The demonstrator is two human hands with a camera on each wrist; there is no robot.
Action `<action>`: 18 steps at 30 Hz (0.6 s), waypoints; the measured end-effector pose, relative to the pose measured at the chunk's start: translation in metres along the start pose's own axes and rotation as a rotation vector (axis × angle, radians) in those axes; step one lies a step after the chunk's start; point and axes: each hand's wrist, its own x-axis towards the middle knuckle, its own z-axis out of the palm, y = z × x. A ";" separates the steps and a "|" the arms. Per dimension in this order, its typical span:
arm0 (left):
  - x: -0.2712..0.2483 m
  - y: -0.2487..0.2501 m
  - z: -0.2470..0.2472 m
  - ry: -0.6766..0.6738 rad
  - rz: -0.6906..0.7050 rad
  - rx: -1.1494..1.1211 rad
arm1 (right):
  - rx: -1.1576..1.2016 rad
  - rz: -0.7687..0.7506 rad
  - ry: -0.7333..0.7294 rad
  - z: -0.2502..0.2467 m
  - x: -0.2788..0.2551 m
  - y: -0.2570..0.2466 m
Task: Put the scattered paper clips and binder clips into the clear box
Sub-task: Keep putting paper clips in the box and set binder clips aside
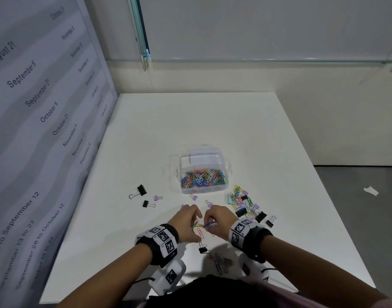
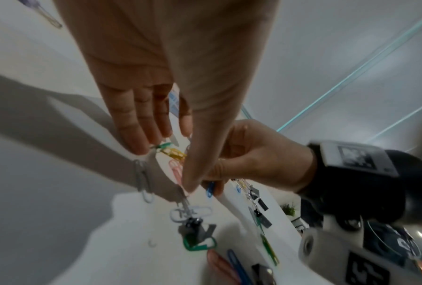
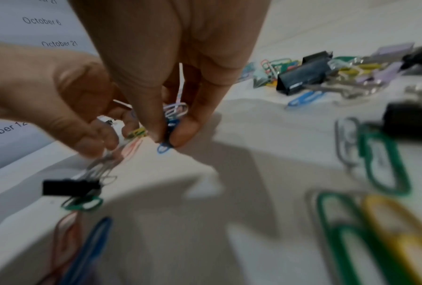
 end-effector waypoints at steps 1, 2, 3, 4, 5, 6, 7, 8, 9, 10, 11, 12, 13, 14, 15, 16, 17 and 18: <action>0.000 0.001 0.001 -0.009 0.001 0.054 | -0.017 0.008 -0.010 -0.005 0.000 0.001; 0.001 0.002 0.002 -0.017 0.004 0.108 | -0.037 0.013 -0.014 -0.010 0.000 0.002; 0.002 0.003 0.003 -0.021 0.011 0.151 | -0.049 0.021 -0.014 -0.016 0.000 0.003; 0.003 0.004 0.003 -0.020 0.021 0.181 | -0.051 0.026 -0.008 -0.023 0.000 0.005; 0.005 0.006 0.004 -0.013 0.027 0.196 | -0.052 0.033 0.002 -0.032 -0.001 0.005; 0.006 0.007 0.004 -0.003 0.024 0.200 | -0.051 0.038 0.015 -0.040 -0.001 0.005; 0.007 0.008 0.004 0.002 0.015 0.202 | -0.042 0.042 0.032 -0.050 0.000 0.005; 0.008 0.009 0.004 0.006 0.009 0.203 | -0.027 0.044 0.054 -0.060 0.001 0.004; 0.009 0.011 0.004 0.005 0.005 0.207 | -0.015 0.040 0.086 -0.070 0.004 0.003; 0.010 0.014 0.005 -0.001 0.008 0.215 | -0.012 0.030 0.125 -0.081 0.007 0.002; 0.011 0.017 0.005 -0.014 0.012 0.241 | -0.011 0.019 0.166 -0.091 0.011 0.001; 0.012 0.019 0.007 -0.025 0.025 0.292 | -0.003 0.013 0.204 -0.100 0.016 -0.001; 0.013 0.022 0.008 -0.035 0.041 0.349 | 0.011 0.010 0.235 -0.108 0.021 -0.004; 0.014 0.025 0.009 -0.042 0.062 0.390 | 0.020 0.004 0.266 -0.114 0.026 -0.006; 0.014 0.026 0.010 -0.043 0.070 0.394 | 0.023 0.000 0.294 -0.118 0.030 -0.008; 0.015 0.027 0.012 -0.041 0.073 0.382 | 0.025 -0.001 0.314 -0.120 0.034 -0.009; 0.015 0.028 0.012 -0.037 0.078 0.370 | 0.023 0.002 0.320 -0.120 0.037 -0.010; 0.015 0.028 0.011 -0.033 0.084 0.359 | 0.010 0.007 0.311 -0.117 0.039 -0.010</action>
